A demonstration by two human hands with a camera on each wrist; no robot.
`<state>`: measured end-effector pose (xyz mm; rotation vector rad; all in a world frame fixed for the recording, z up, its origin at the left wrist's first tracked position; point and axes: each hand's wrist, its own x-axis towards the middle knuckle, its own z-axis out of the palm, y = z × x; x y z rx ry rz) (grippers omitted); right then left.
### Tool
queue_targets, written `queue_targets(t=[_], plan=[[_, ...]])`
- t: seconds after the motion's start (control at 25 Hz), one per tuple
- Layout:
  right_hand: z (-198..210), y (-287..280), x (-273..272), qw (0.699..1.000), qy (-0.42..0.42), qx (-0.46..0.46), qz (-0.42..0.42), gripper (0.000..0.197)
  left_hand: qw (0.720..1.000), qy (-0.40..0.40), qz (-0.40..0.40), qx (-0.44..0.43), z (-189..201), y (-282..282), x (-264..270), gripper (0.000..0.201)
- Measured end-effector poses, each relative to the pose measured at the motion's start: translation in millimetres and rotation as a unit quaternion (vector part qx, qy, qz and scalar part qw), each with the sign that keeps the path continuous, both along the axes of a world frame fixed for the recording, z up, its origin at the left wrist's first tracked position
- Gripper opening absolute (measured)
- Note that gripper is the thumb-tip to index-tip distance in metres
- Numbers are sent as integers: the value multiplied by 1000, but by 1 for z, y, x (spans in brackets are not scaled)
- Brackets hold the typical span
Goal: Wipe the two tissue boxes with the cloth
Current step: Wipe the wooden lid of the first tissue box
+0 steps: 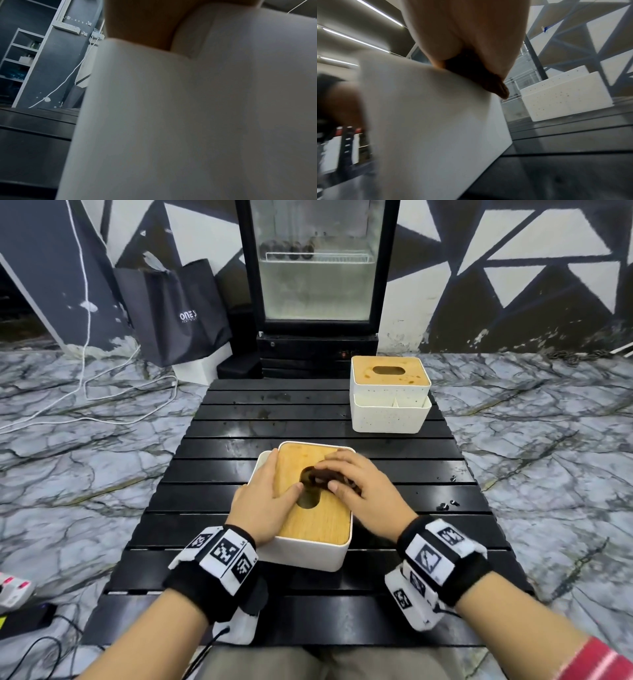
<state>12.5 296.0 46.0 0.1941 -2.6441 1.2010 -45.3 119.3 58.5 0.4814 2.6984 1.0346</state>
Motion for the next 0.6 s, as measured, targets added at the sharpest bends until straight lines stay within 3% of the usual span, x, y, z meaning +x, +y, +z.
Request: queue_targets(t=[0.24,0.6], plan=[[-10,-22,50,997,30,-12,74,34,1000,7,-13,6,3,1,3,68],[0,12,-13,1000,13,4,19,30,1000,-8,-20,14,2,-1,0,71]])
